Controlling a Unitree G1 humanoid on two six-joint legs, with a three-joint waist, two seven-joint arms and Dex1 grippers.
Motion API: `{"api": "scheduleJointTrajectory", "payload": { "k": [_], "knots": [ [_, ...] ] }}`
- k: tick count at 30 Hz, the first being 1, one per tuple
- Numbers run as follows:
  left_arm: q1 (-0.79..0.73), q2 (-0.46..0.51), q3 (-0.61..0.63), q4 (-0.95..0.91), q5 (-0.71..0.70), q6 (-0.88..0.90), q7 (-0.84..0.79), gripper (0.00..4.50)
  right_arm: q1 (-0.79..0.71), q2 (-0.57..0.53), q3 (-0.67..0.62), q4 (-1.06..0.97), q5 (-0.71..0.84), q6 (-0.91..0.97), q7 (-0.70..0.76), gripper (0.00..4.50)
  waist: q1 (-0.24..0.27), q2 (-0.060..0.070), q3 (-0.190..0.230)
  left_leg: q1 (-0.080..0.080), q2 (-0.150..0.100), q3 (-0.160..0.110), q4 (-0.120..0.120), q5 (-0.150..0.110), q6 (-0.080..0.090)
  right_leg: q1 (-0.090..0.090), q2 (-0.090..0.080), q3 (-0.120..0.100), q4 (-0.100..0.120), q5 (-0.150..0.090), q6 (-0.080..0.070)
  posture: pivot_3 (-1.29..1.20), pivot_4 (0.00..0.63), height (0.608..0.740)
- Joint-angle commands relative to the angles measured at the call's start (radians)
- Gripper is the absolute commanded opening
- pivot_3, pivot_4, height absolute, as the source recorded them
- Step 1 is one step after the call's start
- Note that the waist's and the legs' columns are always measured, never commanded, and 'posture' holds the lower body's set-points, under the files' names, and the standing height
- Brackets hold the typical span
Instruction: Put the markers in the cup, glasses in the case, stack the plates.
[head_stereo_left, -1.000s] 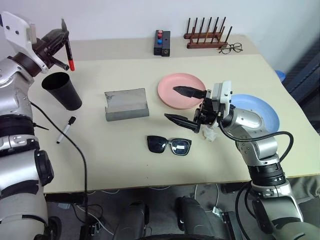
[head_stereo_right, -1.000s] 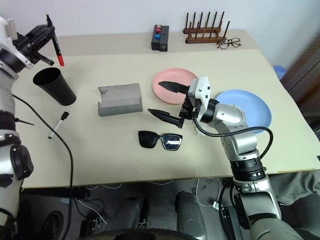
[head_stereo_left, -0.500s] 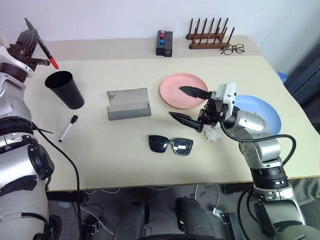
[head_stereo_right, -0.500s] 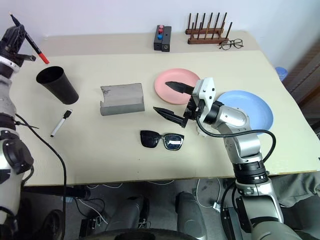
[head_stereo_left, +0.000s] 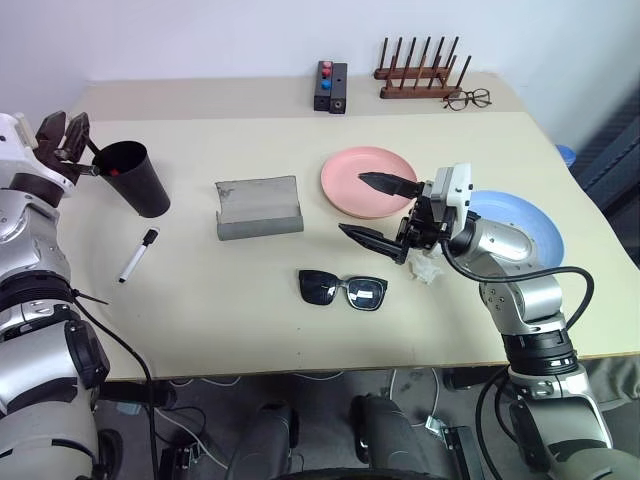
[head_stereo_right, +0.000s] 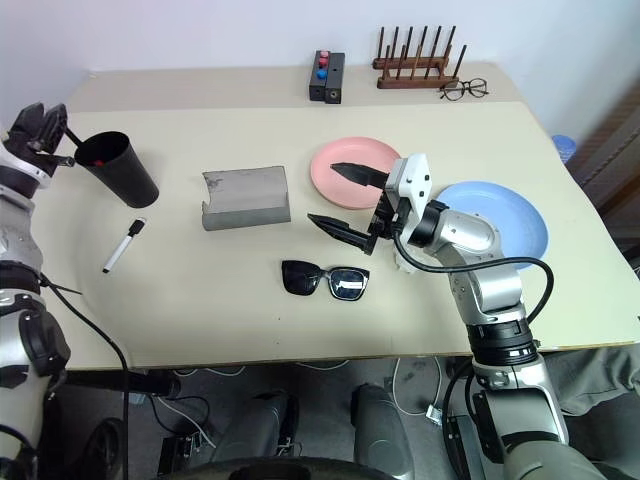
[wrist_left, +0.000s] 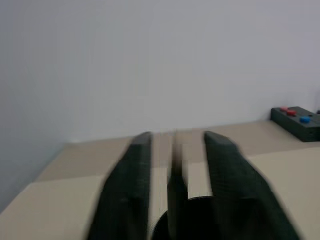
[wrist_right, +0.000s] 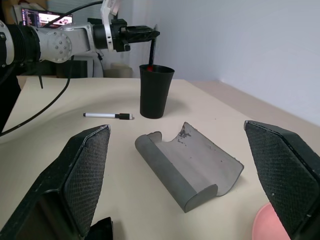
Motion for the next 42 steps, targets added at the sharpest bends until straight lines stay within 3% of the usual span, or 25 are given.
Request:
{"api": "scheduleJointTrajectory", "payload": {
  "k": [1, 3, 5, 8, 12, 16, 19, 24, 29, 37, 40, 42],
  "knots": [
    [-0.004, 0.011, 0.011, -0.037, -0.011, -0.006, -0.011, 3.61, -0.022, -0.001, -0.016, -0.019, 0.003, -0.017, 0.002, 4.38, -0.001, 0.000, 0.000, 0.000, 0.000, 0.000, 0.000, 0.000, 0.000, 0.000, 0.000, 0.000, 0.000, 0.000, 0.000, 0.00, 0.150, 0.740],
    [-0.006, 0.014, 0.009, -0.050, -0.013, 0.000, -0.028, 4.48, -0.021, 0.001, -0.014, -0.021, 0.003, -0.016, 0.001, 4.38, -0.003, 0.000, 0.000, 0.000, 0.000, 0.000, 0.000, 0.000, 0.000, 0.000, 0.000, 0.000, 0.000, 0.000, 0.000, 0.00, 0.150, 0.740],
    [-0.005, 0.024, 0.001, -0.097, -0.025, 0.071, -0.057, 4.48, -0.019, 0.003, -0.013, -0.022, 0.002, -0.017, -0.001, 4.38, -0.004, 0.000, 0.000, 0.000, 0.000, 0.000, 0.000, 0.000, 0.000, 0.000, 0.000, 0.000, 0.000, 0.000, 0.000, 0.00, 0.150, 0.740],
    [0.027, 0.053, -0.034, -0.261, -0.072, 0.346, -0.124, 4.48, -0.014, 0.002, -0.019, -0.025, 0.012, -0.012, 0.002, 4.38, -0.005, 0.000, 0.000, -0.001, 0.000, 0.000, 0.000, 0.000, 0.001, 0.000, 0.000, 0.000, 0.000, 0.000, 0.000, 0.00, 0.150, 0.740],
    [0.170, 0.157, -0.098, -0.676, -0.203, 0.871, -0.177, 4.48, -0.021, -0.006, -0.023, -0.014, 0.017, -0.017, 0.022, 4.38, -0.012, 0.000, 0.000, -0.001, 0.000, 0.000, 0.000, -0.001, 0.002, -0.001, 0.001, 0.001, 0.000, 0.000, 0.000, 0.00, 0.150, 0.740],
    [0.293, 0.245, -0.125, -0.927, -0.259, 1.140, -0.178, 4.48, -0.035, 0.010, -0.019, 0.011, 0.009, -0.030, 0.020, 4.38, -0.011, 0.001, 0.000, -0.001, 0.001, 0.000, 0.000, -0.001, 0.002, -0.001, 0.001, 0.001, 0.000, 0.000, 0.000, 0.00, 0.150, 0.740],
    [0.375, 0.266, -0.138, -1.009, -0.209, 1.174, -0.121, 4.48, -0.044, 0.021, -0.016, 0.021, 0.007, -0.037, 0.018, 4.38, -0.007, 0.002, 0.001, 0.000, 0.001, 0.000, -0.001, -0.001, 0.002, -0.001, 0.001, 0.002, 0.001, 0.000, 0.000, 0.00, 0.150, 0.740],
    [0.560, 0.276, -0.118, -0.994, -0.118, 1.134, -0.071, 4.48, -0.034, 0.016, -0.018, 0.024, 0.003, -0.042, 0.022, 4.38, -0.008, 0.002, 0.001, 0.002, 0.001, 0.000, -0.002, -0.001, 0.002, -0.001, 0.000, 0.003, 0.000, 0.000, 0.000, 0.00, 0.150, 0.740],
    [0.555, 0.210, -0.087, -0.862, -0.052, 1.140, 0.079, 4.48, -0.026, 0.009, -0.017, 0.020, 0.002, -0.040, 0.024, 4.38, 0.003, 0.002, 0.001, 0.002, 0.001, 0.000, -0.003, -0.001, 0.001, 0.000, 0.000, 0.002, 0.000, 0.000, -0.001, 0.00, 0.150, 0.740],
    [0.588, 0.166, -0.175, -0.827, -0.013, 1.091, 0.037, 4.48, -0.044, 0.014, -0.012, 0.026, 0.001, -0.039, 0.023, 4.38, -0.003, 0.002, 0.001, 0.002, 0.001, -0.001, -0.003, -0.001, 0.001, 0.001, -0.001, 0.002, -0.001, 0.000, -0.001, 0.00, 0.150, 0.740],
    [0.616, 0.175, -0.193, -0.865, -0.025, 1.172, 0.026, 3.68, -0.039, 0.010, -0.015, 0.018, 0.005, -0.034, 0.022, 4.38, -0.005, 0.002, 0.001, 0.002, 0.001, -0.001, -0.004, -0.001, 0.001, 0.000, -0.001, 0.002, -0.001, 0.000, -0.001, 0.00, 0.150, 0.740],
    [0.633, 0.194, -0.200, -0.881, -0.022, 1.207, 0.013, 2.72, -0.032, 0.000, -0.018, 0.004, 0.023, -0.012, 0.036, 4.38, -0.006, 0.002, 0.001, 0.003, 0.001, -0.001, -0.004, -0.001, 0.001, 0.001, -0.001, 0.003, -0.001, 0.000, -0.001, 0.00, 0.150, 0.740]
  ]
}}
